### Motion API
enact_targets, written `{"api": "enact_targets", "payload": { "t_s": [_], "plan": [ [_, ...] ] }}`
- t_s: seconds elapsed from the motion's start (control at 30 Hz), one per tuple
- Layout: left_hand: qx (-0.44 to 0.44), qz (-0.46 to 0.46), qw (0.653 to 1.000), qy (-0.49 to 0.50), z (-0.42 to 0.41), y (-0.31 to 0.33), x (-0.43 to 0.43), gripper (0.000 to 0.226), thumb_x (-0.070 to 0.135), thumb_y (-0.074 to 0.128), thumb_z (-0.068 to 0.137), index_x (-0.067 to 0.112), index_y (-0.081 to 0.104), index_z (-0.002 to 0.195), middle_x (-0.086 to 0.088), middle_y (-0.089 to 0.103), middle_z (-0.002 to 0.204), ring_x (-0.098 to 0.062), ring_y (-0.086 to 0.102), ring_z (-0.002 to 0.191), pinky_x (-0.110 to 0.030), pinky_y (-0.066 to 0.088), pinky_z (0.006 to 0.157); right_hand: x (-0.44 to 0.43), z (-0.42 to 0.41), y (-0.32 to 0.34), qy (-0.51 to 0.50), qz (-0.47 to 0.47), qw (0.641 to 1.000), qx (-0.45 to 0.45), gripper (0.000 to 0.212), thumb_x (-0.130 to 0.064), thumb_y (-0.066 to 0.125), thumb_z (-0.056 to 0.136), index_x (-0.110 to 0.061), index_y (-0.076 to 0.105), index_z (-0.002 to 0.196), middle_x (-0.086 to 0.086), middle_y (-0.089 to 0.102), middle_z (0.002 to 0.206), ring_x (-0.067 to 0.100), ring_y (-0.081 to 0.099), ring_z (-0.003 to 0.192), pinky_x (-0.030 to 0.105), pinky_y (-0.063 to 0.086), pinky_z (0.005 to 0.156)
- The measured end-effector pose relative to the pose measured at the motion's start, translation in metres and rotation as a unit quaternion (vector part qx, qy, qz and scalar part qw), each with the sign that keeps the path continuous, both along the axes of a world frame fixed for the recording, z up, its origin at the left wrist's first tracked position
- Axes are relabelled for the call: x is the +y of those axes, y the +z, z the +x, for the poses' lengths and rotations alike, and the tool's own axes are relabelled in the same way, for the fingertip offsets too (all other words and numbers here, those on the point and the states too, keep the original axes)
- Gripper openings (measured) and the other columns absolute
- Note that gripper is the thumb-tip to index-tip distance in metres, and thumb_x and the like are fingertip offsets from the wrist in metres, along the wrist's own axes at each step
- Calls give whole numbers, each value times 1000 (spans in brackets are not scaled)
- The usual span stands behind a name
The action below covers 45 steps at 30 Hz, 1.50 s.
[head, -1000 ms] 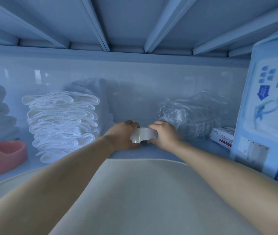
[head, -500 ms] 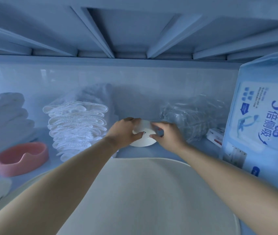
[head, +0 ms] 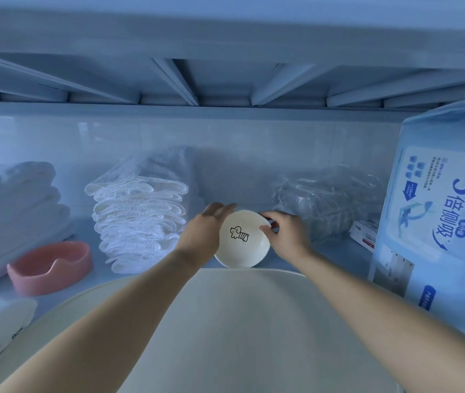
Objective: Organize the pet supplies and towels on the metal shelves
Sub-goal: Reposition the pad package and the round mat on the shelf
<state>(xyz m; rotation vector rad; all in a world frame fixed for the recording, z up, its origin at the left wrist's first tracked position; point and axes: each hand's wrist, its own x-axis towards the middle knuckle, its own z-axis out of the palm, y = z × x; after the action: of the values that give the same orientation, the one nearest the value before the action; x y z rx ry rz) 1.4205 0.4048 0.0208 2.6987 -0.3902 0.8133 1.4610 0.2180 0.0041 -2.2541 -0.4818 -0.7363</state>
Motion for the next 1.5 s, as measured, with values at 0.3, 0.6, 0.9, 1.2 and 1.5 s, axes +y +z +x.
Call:
{"api": "enact_targets", "payload": {
  "t_s": [0.3, 0.6, 0.9, 1.2, 1.5],
  "plan": [
    [15, 9, 1000, 10, 16, -11, -3, 81, -11, 43, 80, 28, 20, 147, 1, 29, 145, -25, 46, 120, -32, 44, 87, 2, 7, 2, 0, -7, 1000, 19, 24, -17, 61, 86, -21, 68, 109, 0, 71, 95, 19, 66, 82, 29, 51, 74],
    [-9, 37, 999, 34, 29, -14, -9, 88, -8, 41, 78, 26, 4, 149, 3, 2, 157, -22, 7, 143, -38, 32, 109, 5, 16, 0, -14, 2, 999, 41, 30, -9, 53, 86, -24, 68, 106, 2, 70, 87, 21, 63, 77, 27, 48, 68],
    [-11, 49, 999, -4, 34, -18, -5, 41, 32, 51, 91, 28, 48, 132, 5, 11, 156, -14, 10, 142, -28, 26, 108, 11, 36, 5, 11, -22, 999, 47, 40, -5, 51, 76, -25, 70, 104, -1, 71, 87, 19, 59, 73, 22, 41, 61],
    [98, 9, 992, -77, 42, -37, 3, 23, 37, 54, 90, 32, 64, 110, 14, 53, 128, -11, 49, 118, -31, 44, 95, 4, 52, 1, -27, -47, 994, 92, 6, -11, 54, 68, -7, 58, 71, 8, 65, 71, 32, 59, 72, 30, 44, 56],
    [180, 9, 978, -101, 48, -32, 4, 20, 41, 66, 82, 23, 72, 90, 10, 69, 97, -7, 58, 90, -26, 47, 84, -1, 51, 1, -66, -77, 986, 133, 11, -15, 59, 74, -4, 56, 75, 9, 60, 75, 27, 52, 71, 28, 36, 54]
  ]
}}
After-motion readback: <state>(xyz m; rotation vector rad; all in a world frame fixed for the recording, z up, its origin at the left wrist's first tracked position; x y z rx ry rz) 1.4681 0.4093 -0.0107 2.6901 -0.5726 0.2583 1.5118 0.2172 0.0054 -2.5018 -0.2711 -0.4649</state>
